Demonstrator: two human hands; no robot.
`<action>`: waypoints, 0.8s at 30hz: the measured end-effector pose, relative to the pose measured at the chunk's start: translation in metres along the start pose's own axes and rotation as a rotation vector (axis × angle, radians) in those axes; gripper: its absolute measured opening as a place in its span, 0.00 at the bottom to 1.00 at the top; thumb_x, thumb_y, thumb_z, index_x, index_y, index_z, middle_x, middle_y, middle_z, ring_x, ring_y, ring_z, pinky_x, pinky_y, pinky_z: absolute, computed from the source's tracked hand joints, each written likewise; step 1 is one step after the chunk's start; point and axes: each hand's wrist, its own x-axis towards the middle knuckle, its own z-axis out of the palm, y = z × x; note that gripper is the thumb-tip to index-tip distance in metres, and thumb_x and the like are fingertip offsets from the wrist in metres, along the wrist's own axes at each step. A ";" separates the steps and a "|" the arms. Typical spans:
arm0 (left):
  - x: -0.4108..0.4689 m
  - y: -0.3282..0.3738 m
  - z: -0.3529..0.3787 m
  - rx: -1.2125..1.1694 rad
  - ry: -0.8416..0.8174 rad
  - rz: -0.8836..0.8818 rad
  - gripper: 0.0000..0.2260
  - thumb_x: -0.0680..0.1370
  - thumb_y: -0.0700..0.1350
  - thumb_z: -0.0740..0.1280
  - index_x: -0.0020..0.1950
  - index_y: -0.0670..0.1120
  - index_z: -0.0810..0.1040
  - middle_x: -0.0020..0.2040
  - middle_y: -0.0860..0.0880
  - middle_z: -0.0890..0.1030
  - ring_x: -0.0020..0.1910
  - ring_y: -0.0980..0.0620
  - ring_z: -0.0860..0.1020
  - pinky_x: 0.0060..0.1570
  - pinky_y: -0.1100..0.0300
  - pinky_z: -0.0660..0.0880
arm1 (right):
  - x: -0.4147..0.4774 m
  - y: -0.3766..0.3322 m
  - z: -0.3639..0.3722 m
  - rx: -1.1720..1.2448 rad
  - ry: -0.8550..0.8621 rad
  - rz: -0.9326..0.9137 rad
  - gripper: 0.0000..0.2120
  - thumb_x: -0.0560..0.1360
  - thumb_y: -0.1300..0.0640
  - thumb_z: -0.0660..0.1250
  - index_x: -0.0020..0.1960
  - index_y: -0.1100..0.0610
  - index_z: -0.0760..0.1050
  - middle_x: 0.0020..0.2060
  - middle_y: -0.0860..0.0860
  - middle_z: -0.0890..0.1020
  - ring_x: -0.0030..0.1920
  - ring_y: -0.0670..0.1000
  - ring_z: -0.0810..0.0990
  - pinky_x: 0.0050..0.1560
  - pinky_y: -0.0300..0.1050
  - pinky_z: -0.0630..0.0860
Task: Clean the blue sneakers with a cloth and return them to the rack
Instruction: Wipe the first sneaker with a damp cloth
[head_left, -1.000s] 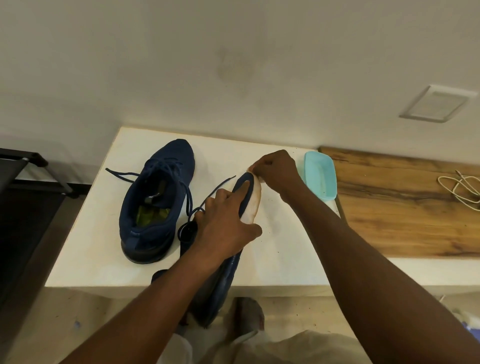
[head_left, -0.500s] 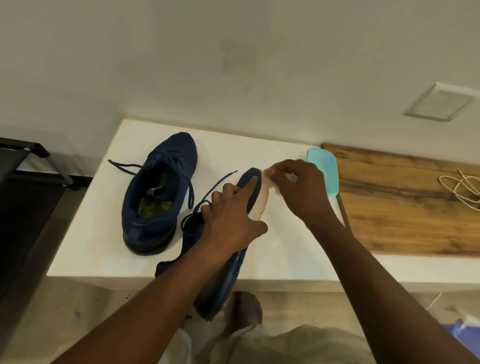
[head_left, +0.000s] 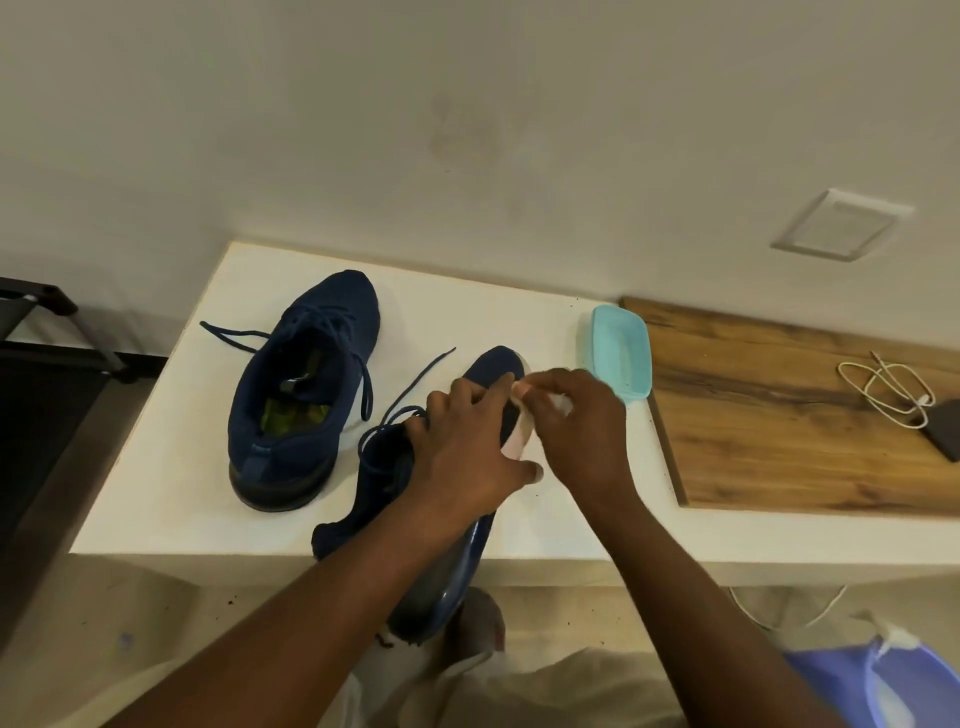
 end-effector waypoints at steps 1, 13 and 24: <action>-0.003 0.003 0.001 0.042 0.000 0.031 0.42 0.71 0.64 0.73 0.79 0.59 0.55 0.73 0.50 0.64 0.72 0.45 0.62 0.69 0.43 0.61 | 0.008 0.004 0.000 -0.008 0.021 0.020 0.03 0.77 0.52 0.69 0.45 0.45 0.78 0.43 0.42 0.81 0.44 0.39 0.78 0.42 0.20 0.66; -0.039 0.041 0.018 0.228 -0.080 0.263 0.24 0.79 0.54 0.67 0.74 0.53 0.68 0.72 0.51 0.67 0.71 0.47 0.66 0.70 0.48 0.65 | -0.007 0.054 -0.017 0.191 -0.025 0.329 0.05 0.76 0.49 0.71 0.45 0.50 0.83 0.39 0.45 0.84 0.43 0.49 0.84 0.44 0.45 0.83; -0.054 0.043 -0.075 -0.332 -0.057 -0.043 0.07 0.78 0.48 0.72 0.55 0.50 0.82 0.44 0.52 0.85 0.38 0.57 0.84 0.38 0.60 0.80 | -0.011 0.031 -0.035 0.370 -0.141 0.365 0.03 0.76 0.52 0.71 0.47 0.51 0.82 0.45 0.49 0.83 0.45 0.50 0.82 0.36 0.39 0.79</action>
